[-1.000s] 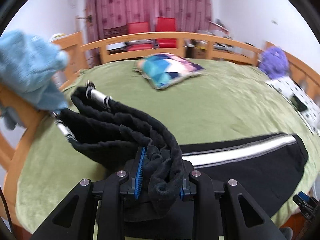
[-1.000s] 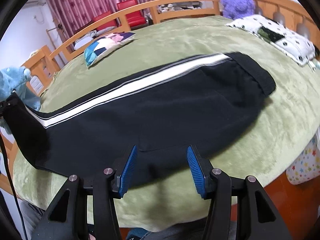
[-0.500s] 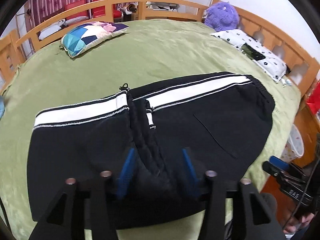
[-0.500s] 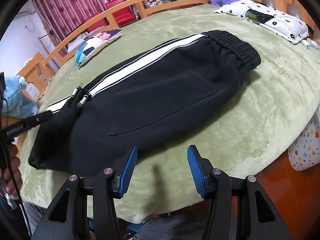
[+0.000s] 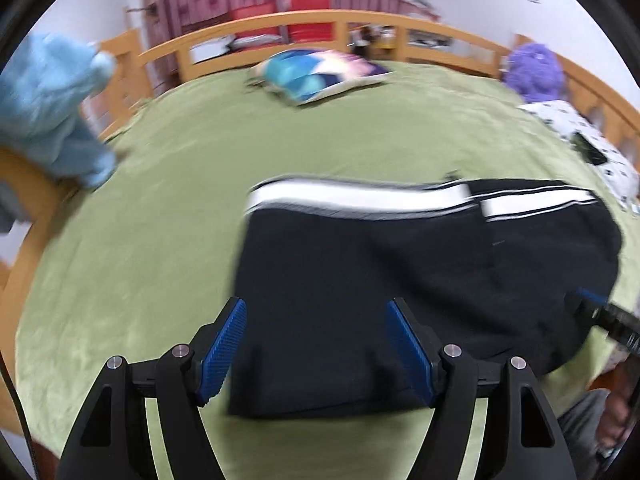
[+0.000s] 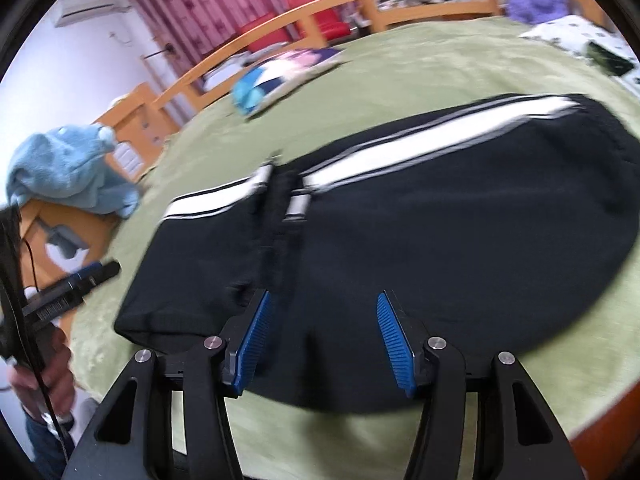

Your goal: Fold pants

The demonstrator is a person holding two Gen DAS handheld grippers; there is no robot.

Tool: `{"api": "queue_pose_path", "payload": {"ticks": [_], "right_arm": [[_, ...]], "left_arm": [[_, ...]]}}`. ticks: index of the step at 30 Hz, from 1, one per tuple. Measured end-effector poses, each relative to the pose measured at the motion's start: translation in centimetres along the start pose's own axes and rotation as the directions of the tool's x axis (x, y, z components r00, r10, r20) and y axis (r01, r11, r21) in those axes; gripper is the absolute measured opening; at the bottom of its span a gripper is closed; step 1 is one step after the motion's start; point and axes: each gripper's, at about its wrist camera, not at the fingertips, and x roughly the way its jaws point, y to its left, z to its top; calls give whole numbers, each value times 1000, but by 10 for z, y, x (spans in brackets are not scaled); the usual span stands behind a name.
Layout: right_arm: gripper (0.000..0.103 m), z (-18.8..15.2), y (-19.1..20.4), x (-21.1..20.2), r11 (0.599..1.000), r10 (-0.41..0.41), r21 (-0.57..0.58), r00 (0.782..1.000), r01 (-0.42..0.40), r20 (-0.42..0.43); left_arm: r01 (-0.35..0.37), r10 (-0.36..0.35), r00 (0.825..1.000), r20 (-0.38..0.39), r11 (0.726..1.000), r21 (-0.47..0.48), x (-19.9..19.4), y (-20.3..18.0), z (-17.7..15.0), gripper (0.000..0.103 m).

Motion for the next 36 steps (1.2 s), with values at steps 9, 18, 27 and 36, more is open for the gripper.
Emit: {"api": "queue_pose_path", "payload": {"ticks": [9, 18, 27, 36], "right_arm": [[8, -13, 87, 48, 962, -74, -262, 997, 71, 1], [11, -37, 50, 38, 996, -29, -86, 996, 22, -82], [61, 6, 66, 53, 984, -62, -166, 998, 58, -20], [15, 35, 43, 73, 991, 62, -123, 998, -58, 23]], "left_arm": [[21, -31, 998, -54, 986, -168, 13, 80, -39, 71], [92, -104, 994, -41, 969, -229, 22, 106, -51, 71], [128, -136, 991, -16, 962, -239, 29, 114, -52, 71], [140, -145, 989, -17, 973, -183, 30, 98, -42, 71]]}}
